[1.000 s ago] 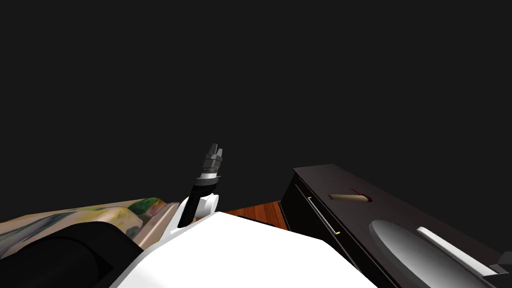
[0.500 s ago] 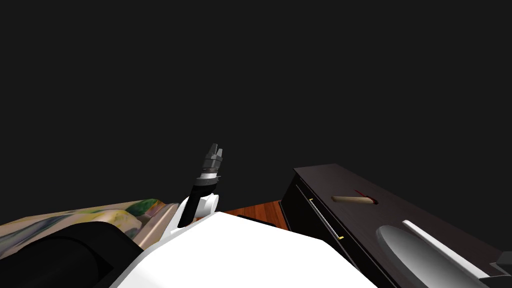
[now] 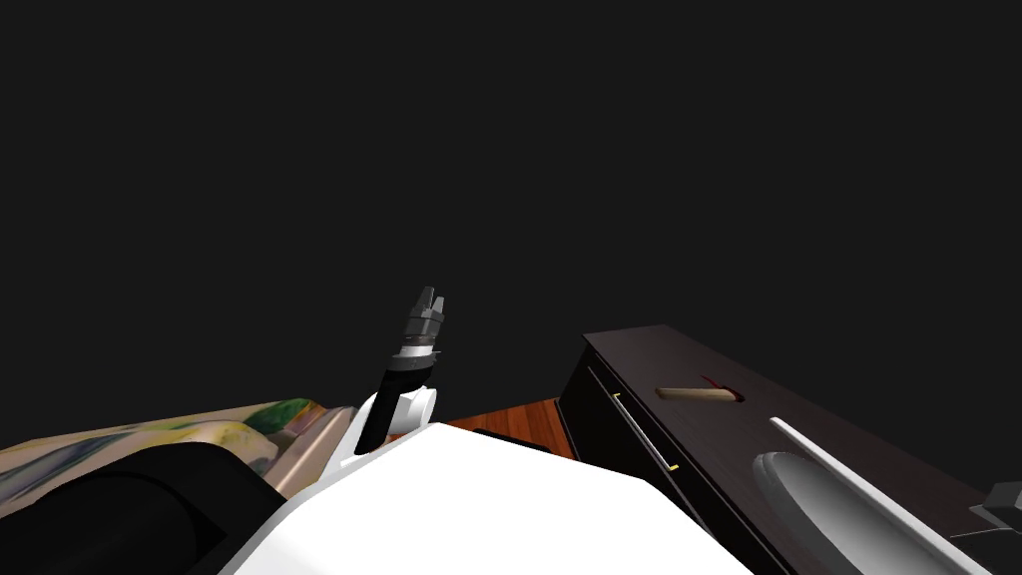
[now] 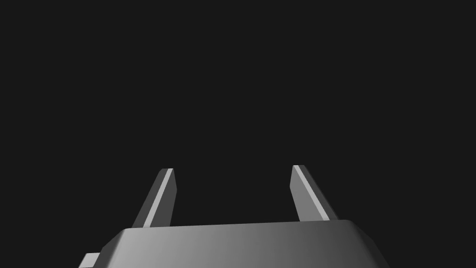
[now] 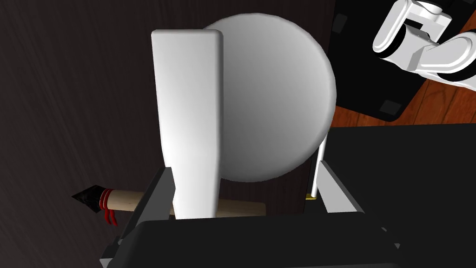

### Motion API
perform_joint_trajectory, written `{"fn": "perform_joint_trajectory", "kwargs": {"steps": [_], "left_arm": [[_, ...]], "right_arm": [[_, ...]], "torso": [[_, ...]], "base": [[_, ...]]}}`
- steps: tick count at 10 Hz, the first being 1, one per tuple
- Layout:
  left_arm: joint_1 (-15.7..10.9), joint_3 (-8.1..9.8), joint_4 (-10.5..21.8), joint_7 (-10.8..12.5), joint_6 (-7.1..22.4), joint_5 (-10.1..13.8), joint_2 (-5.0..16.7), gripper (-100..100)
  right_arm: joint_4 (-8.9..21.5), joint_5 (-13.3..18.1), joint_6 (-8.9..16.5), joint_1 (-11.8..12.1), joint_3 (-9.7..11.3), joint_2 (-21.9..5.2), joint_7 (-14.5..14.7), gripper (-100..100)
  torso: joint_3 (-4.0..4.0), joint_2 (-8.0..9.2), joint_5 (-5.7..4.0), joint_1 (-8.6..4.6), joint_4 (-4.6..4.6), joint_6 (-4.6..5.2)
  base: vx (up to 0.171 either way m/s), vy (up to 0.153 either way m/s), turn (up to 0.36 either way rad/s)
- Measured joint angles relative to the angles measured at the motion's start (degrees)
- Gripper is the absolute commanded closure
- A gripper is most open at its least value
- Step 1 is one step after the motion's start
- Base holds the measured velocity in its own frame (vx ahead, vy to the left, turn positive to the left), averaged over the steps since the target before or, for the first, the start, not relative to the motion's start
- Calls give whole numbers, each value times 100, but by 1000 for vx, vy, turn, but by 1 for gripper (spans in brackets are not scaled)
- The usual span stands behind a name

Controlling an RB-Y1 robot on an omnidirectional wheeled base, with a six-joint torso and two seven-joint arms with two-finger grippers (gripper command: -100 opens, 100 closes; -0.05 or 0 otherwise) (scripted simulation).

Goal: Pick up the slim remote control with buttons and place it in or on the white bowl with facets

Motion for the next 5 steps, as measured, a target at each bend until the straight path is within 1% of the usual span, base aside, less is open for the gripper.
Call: {"fn": "perform_joint_trajectory", "kwargs": {"steps": [1, 2, 3, 4, 5], "left_arm": [[0, 0, 0, 0, 0, 0, 0, 0], [0, 0, 0, 0, 0, 0, 0, 0], [0, 0, 0, 0, 0, 0, 0, 0], [0, 0, 0, 0, 0, 0, 0, 0], [0, 0, 0, 0, 0, 0, 0, 0]], "right_arm": [[-69, -82, -48, -81, 72, -145, -3, -100], [-85, -138, -128, -140, 99, -258, -1, -100], [-55, -101, -216, -84, -51, -294, -54, -100], [-60, -115, -306, -93, -117, -390, -103, -100], [-61, -119, -327, -96, -122, -403, -112, 0]], "torso": [[0, 0, 1, 2, 0, 0], [0, 0, 0, 0, 0, 0], [-1, -2, -1, 1, -1, -2], [-1, -2, 1, 2, -1, 0], [-2, -3, -1, 4, -1, -1]], "base": [[-16, -29, -51], [-11, -22, -18], [-13, -22, -33], [-6, -11, -6], [0, 0, 0]]}}
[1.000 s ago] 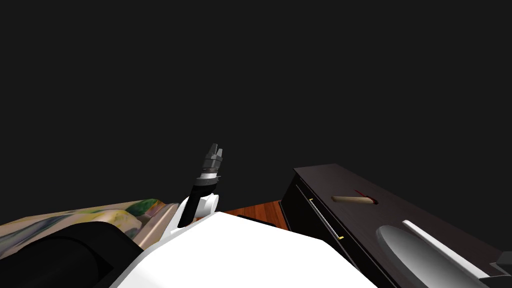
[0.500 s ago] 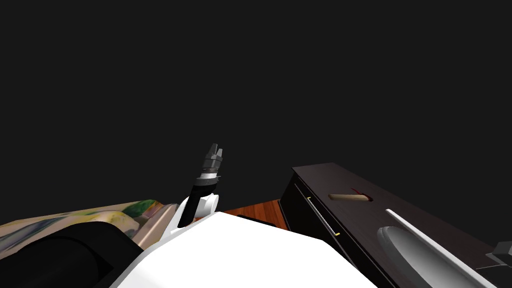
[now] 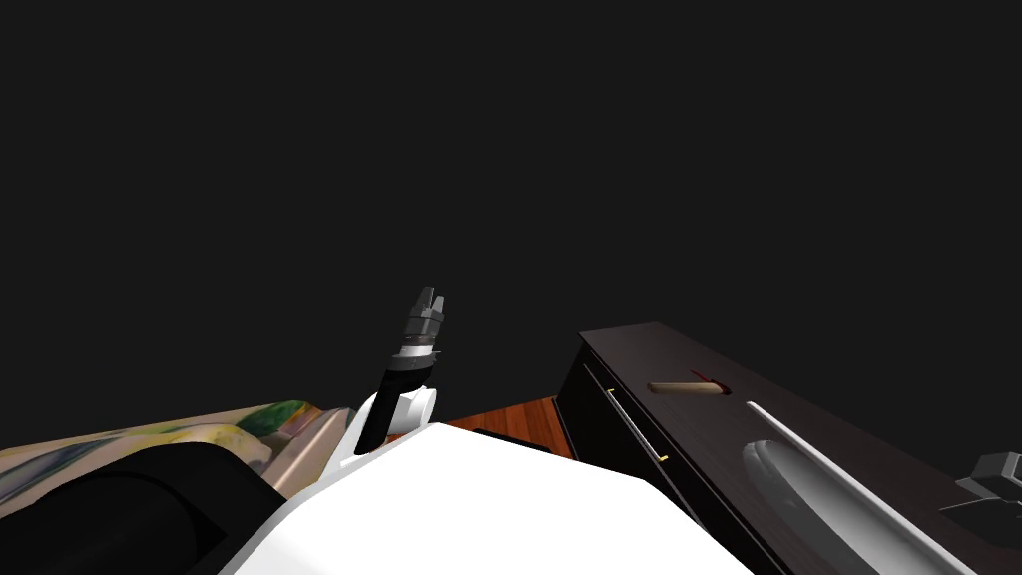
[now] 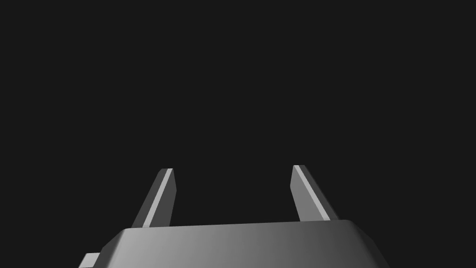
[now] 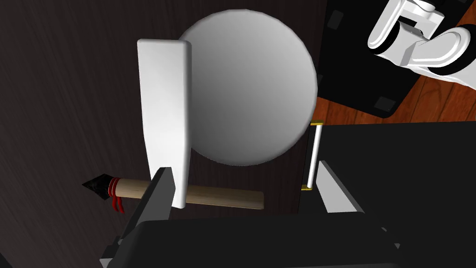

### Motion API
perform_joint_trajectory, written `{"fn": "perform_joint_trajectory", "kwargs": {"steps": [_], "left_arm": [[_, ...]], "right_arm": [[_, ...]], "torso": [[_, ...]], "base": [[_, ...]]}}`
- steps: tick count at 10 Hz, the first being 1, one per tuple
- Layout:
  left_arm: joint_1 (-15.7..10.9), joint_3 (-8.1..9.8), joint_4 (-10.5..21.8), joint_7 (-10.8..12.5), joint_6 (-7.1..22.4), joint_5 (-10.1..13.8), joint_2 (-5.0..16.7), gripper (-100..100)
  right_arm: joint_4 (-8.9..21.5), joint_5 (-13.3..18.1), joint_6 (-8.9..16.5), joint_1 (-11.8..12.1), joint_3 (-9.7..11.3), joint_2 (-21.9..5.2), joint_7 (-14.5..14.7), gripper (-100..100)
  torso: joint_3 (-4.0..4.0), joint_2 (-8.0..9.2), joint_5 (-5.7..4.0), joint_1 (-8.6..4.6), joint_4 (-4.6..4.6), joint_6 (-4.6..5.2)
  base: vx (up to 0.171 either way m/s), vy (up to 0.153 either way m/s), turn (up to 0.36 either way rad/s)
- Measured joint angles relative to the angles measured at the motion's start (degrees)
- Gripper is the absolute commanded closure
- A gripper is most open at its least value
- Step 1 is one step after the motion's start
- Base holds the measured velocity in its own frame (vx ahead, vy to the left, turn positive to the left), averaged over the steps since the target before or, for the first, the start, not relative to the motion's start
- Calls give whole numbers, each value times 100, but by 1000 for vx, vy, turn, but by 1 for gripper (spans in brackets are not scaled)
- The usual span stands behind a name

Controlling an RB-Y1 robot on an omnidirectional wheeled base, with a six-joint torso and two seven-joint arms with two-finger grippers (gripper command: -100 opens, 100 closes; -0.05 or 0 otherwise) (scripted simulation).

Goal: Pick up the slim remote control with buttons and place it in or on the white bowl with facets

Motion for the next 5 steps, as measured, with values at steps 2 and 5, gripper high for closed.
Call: {"fn": "perform_joint_trajectory", "kwargs": {"steps": [2, 5], "left_arm": [[0, 0, 0, 0, 0, 0, 0, 0], [0, 0, 0, 0, 0, 0, 0, 0]], "right_arm": [[0, 0, 2, 0, 1, 1, 1, 0], [0, 0, 2, 0, 1, 1, 1, 0]], "torso": [[-2, -3, 1, 3, -1, 0], [-2, -3, 1, 4, -1, 0]], "base": [[0, 0, 0], [0, 0, 0]]}}
